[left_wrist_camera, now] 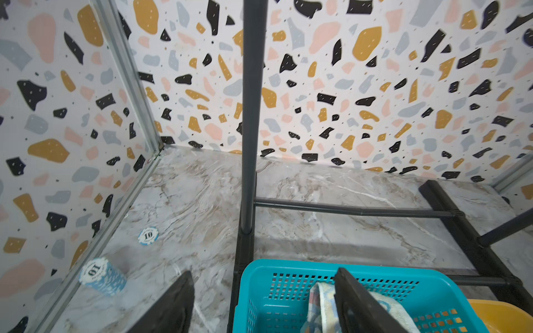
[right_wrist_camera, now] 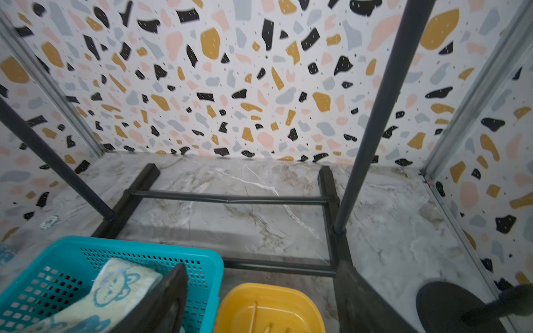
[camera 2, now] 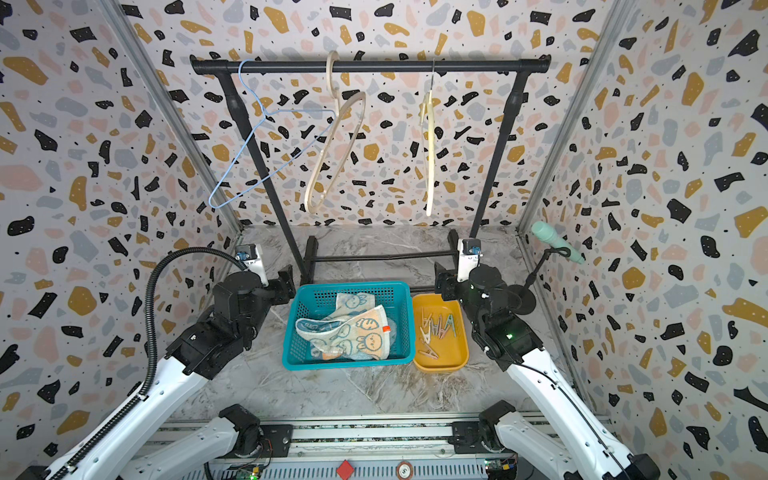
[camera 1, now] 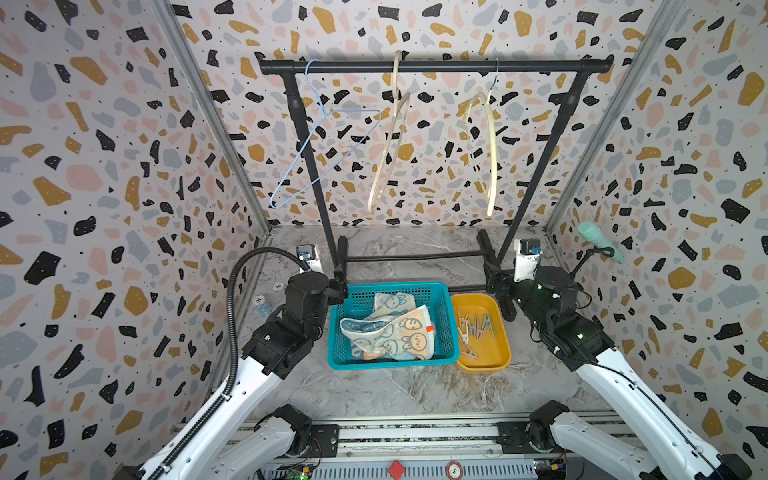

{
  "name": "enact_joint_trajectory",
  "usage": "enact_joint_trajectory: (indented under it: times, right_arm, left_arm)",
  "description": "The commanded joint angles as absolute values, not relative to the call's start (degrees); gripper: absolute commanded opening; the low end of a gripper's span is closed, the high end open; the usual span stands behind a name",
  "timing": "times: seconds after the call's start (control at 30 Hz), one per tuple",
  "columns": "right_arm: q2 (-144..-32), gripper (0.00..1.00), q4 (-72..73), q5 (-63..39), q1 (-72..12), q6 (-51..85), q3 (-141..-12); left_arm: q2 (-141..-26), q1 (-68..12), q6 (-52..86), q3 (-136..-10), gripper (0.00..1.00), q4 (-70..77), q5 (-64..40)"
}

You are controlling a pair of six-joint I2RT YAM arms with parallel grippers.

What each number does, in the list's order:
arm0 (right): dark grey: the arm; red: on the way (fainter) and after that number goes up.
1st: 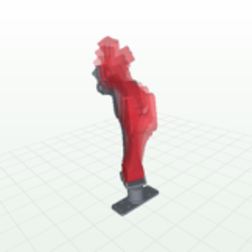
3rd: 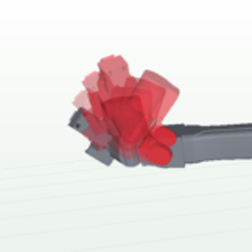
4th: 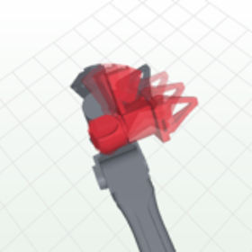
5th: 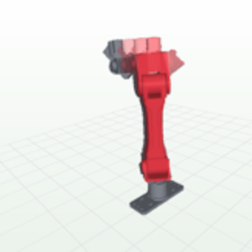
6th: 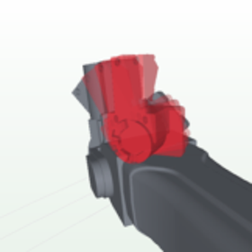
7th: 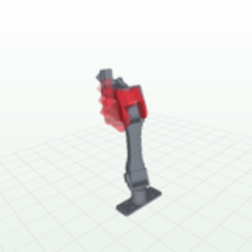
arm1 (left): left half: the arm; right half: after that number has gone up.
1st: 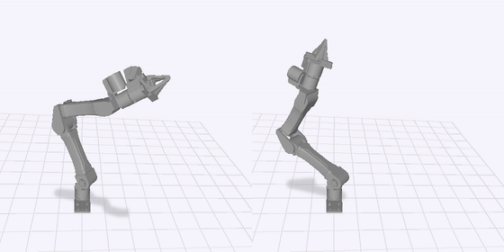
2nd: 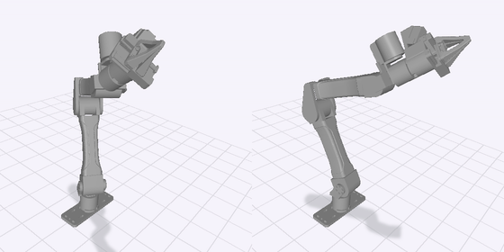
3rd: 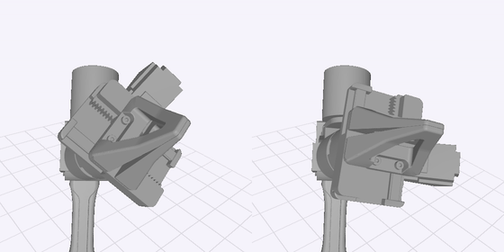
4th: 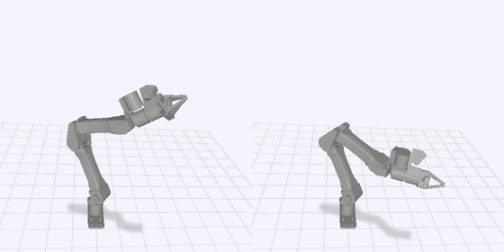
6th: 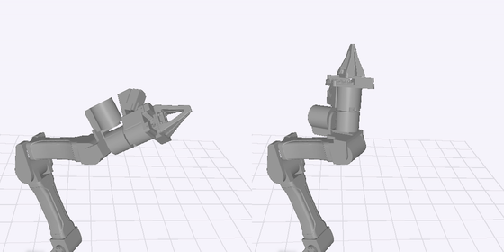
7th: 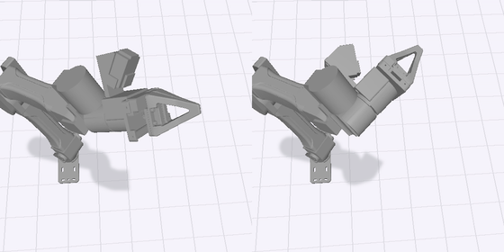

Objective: Remove the clothespins securing towels to the hanger
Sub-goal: Reset both arms

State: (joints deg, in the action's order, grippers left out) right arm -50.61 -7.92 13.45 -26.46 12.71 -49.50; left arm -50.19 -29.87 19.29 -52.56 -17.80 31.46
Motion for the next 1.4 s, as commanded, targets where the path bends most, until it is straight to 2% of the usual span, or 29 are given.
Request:
enact_joint_trajectory:
  times: [0.0, 0.1, 0.23, 0.37, 0.53, 0.8, 1.13, 1.37]
  right_arm:
    - [-49.5, 0.82, 1.19, 12.59, -23.42, 13.8, -45.42]
    - [-51.81, 0.83, 9.56, 11.94, -21.16, 12.19, -39.56]
    - [-57.26, 0.85, 19.9, 17.93, -20.74, 5.04, -33.08]
    - [-62.47, 0.85, 27.53, 20.65, -18.23, 1.69, -27.2]
    - [-63.46, 0.86, 40.75, 20.7, -15.23, -1.66, -18.64]
    - [-67.62, 0.87, 52.24, 15.42, -9.3, -1.35, -13.35]
    - [-77.86, 0.88, 64.53, 8.29, -7.86, -2.94, -12.58]
    - [-85.45, 0.89, 77.8, 4.38, -6.39, -2.2, -9.24]
  left_arm:
    - [-49.9, -27.76, 18.72, -49.74, 0.78, -11.02, 36.38]
    - [-51.79, -25.6, 18.64, -46.07, 0.81, -6.66, 35.43]
    - [-53.49, -23.33, 17.72, -40.23, 0.85, 0.52, 38.4]
    - [-53.26, -21.42, 13.84, -32.95, 0.86, 9.93, 39.54]
    - [-51.81, -20.08, 7.95, -25.18, 0.87, 21.69, 42.3]
    - [-53.78, -16.31, 2.64, -12.19, 0.88, 44.23, 41.84]
    - [-67.21, -10.54, 2.5, -5.89, 0.88, 63.9, 32.65]
    - [-75.79, -6.98, 2.8, -6.67, 0.89, 70.57, 26.69]
